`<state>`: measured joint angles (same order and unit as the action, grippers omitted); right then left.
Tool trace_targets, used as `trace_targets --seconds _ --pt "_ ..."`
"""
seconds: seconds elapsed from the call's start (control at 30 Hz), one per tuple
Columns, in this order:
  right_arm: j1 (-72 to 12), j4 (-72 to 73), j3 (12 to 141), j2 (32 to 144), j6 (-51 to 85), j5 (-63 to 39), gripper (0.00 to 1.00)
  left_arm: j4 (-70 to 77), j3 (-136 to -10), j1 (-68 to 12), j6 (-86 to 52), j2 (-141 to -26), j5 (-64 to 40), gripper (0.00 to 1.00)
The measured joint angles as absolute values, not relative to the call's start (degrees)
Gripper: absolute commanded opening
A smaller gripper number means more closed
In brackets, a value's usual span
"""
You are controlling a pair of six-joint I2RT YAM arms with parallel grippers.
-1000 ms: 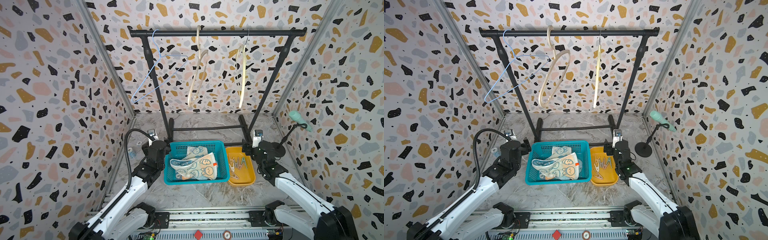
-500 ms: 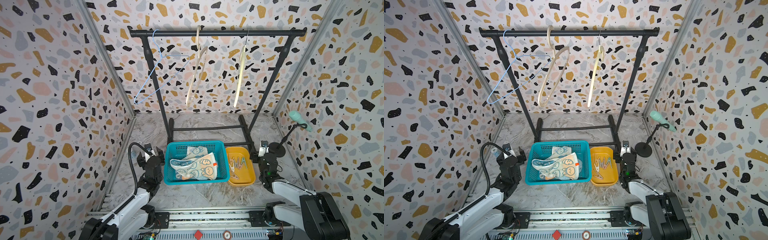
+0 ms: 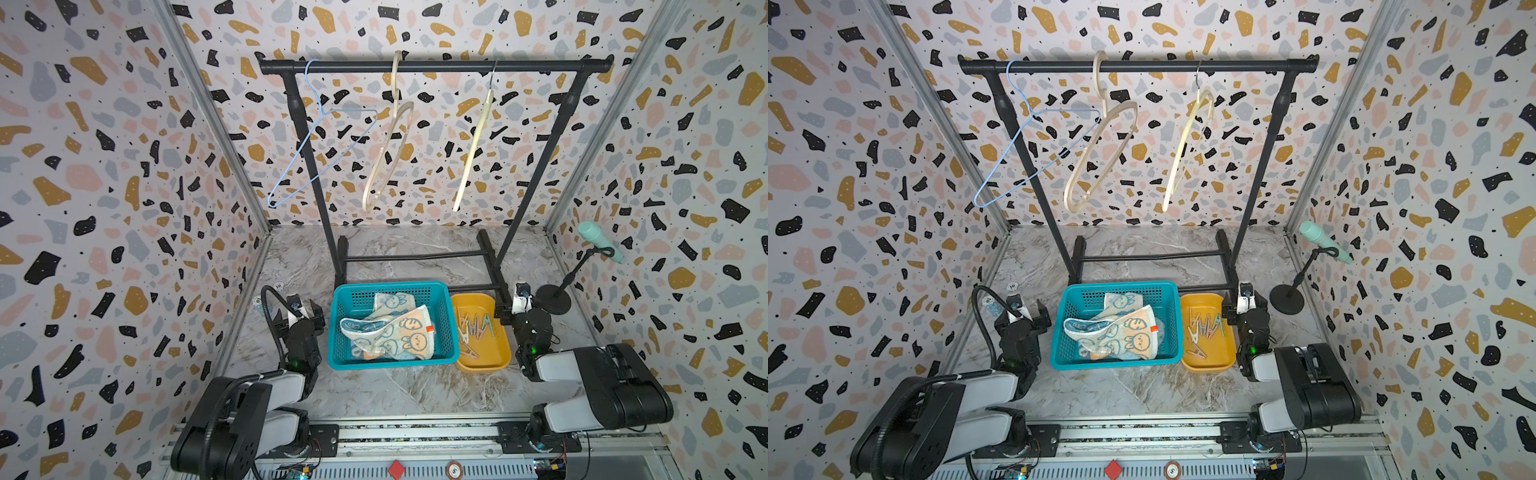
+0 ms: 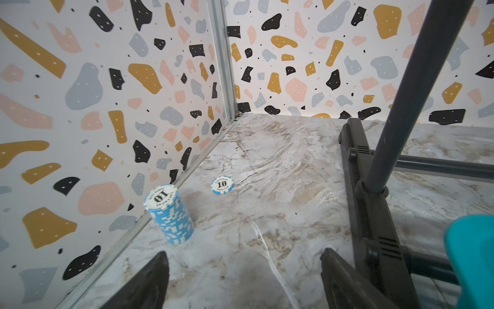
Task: Remove the clothespins securing towels to the hanger
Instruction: Reset both arms
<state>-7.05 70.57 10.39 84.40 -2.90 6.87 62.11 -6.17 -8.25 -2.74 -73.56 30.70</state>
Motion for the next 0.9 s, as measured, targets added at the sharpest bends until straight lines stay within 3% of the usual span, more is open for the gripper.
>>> trace_targets --seconds 0.17,0.27,0.9 --pt "-5.5 72.2 9.8 86.7 -2.4 3.7 0.90 66.0 -6.8 -6.1 -2.9 -79.3 26.8 0.91" --pt "-4.5 72.3 10.4 86.7 -1.9 2.3 0.99 66.3 -6.8 -5.8 -3.0 -79.7 25.5 0.96" --pt "-4.3 72.5 10.6 86.6 -1.5 0.6 0.99 67.0 -7.3 -5.7 -3.5 -79.7 24.3 1.00"
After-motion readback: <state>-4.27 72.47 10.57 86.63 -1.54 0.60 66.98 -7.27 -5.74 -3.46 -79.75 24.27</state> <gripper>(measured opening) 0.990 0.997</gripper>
